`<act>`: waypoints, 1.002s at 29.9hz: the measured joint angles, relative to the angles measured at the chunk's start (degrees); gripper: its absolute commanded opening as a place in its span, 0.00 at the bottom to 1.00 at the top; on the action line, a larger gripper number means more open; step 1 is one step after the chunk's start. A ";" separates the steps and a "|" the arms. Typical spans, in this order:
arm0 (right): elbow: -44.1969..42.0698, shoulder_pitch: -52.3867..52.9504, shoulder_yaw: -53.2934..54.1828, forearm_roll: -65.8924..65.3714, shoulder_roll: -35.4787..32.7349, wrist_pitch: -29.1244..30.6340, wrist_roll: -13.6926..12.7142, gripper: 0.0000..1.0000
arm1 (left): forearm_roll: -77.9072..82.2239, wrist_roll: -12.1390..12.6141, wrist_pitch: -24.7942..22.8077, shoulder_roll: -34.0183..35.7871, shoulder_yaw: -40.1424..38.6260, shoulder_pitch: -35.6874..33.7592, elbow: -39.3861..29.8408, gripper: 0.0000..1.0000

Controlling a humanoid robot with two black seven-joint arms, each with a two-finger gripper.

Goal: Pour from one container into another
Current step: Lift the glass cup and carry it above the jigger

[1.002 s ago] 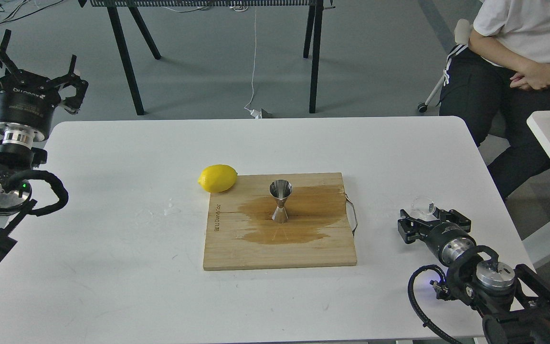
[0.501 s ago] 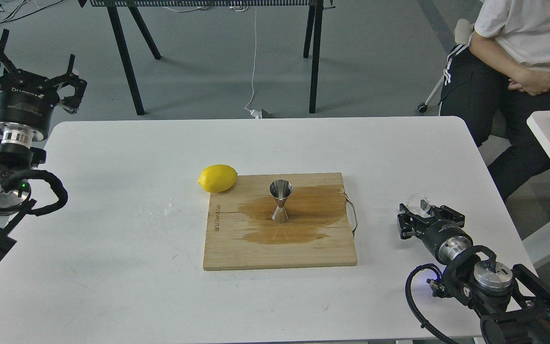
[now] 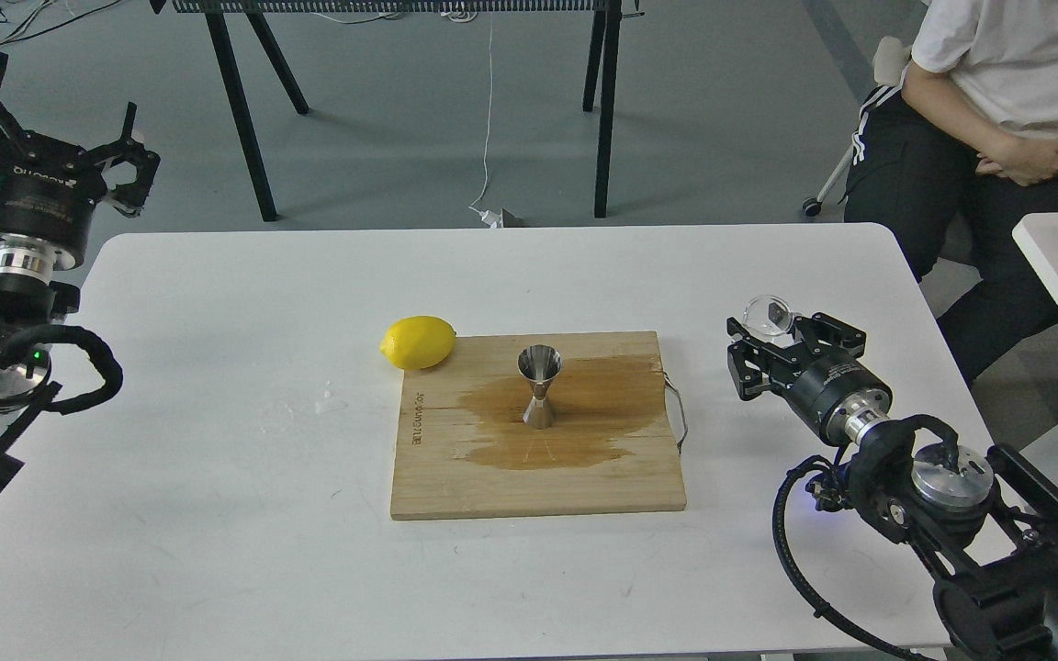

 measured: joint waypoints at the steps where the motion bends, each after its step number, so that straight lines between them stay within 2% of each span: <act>1: 0.96 0.89 -0.62 -1.26 -0.05 -1.31 0.00 0.22 | 0.00 0.00 -0.01 0.03 0.00 0.02 0.00 1.00; 9: 3.22 9.08 -7.07 -8.83 0.30 -7.38 0.07 0.22 | 0.00 -0.02 -0.01 0.31 0.01 0.08 0.00 1.00; 21: 3.54 13.22 -13.79 -24.93 5.85 -11.45 0.35 0.22 | 0.00 -0.15 0.08 0.43 -0.18 0.54 0.06 1.00; 30: 3.47 16.82 -17.59 -29.00 7.82 -13.17 0.35 0.22 | 0.00 -0.11 0.08 0.50 -0.26 0.55 0.09 1.00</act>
